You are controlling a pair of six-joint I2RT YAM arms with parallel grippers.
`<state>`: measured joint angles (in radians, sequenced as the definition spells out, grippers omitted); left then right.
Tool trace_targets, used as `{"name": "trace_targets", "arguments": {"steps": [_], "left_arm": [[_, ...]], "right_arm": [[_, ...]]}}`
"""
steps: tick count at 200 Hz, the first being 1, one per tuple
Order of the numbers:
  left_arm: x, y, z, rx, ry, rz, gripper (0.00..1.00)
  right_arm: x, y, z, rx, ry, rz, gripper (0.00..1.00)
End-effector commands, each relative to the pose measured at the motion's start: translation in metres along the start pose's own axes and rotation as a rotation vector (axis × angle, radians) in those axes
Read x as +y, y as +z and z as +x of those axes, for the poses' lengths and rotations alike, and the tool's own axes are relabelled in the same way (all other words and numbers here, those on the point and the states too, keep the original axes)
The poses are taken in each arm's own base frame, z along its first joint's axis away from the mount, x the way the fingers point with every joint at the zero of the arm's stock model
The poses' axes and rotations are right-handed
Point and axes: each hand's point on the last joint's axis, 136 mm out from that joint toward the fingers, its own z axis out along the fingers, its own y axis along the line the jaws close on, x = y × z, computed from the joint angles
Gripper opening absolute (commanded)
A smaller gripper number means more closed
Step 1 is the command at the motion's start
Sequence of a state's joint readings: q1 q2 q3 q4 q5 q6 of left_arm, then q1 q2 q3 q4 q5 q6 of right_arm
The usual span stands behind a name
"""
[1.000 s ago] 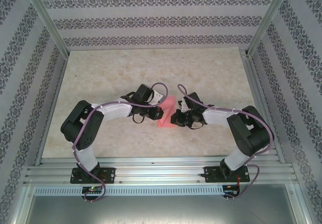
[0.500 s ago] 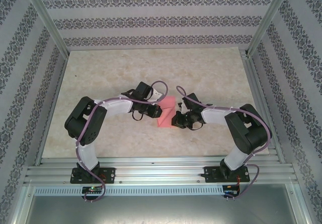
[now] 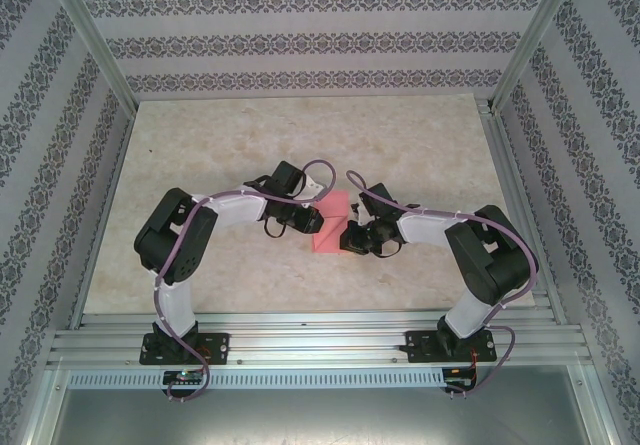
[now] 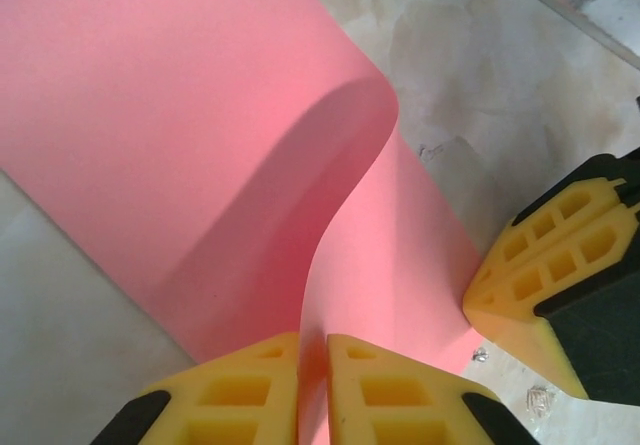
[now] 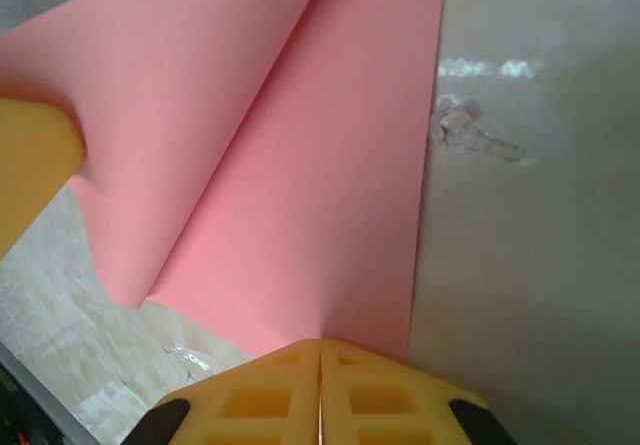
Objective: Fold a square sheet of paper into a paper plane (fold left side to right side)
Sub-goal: Fold the triangle a second time at the center of the table.
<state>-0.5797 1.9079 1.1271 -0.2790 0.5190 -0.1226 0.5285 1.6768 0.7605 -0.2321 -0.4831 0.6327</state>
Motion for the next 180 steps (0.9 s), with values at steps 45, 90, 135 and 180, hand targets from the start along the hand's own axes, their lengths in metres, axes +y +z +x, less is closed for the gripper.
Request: {"name": "trace_targets", "arguments": {"steps": [45, 90, 135, 180], "left_arm": [[0.004, -0.001, -0.009, -0.015, 0.012, 0.016, 0.17], [0.004, 0.0, -0.012, -0.022, 0.009, 0.019, 0.19], [0.005, -0.002, -0.016, -0.035, 0.004, 0.022, 0.19], [0.004, -0.001, -0.018, -0.041, 0.001, 0.034, 0.19]], "right_arm": [[-0.013, 0.005, 0.007, 0.028, -0.007, 0.074, 0.08], [-0.015, 0.006, 0.008, 0.031, -0.006, 0.08, 0.08], [-0.015, 0.005, 0.008, 0.033, -0.006, 0.085, 0.08], [-0.017, 0.005, 0.008, 0.033, -0.007, 0.091, 0.08]]}}
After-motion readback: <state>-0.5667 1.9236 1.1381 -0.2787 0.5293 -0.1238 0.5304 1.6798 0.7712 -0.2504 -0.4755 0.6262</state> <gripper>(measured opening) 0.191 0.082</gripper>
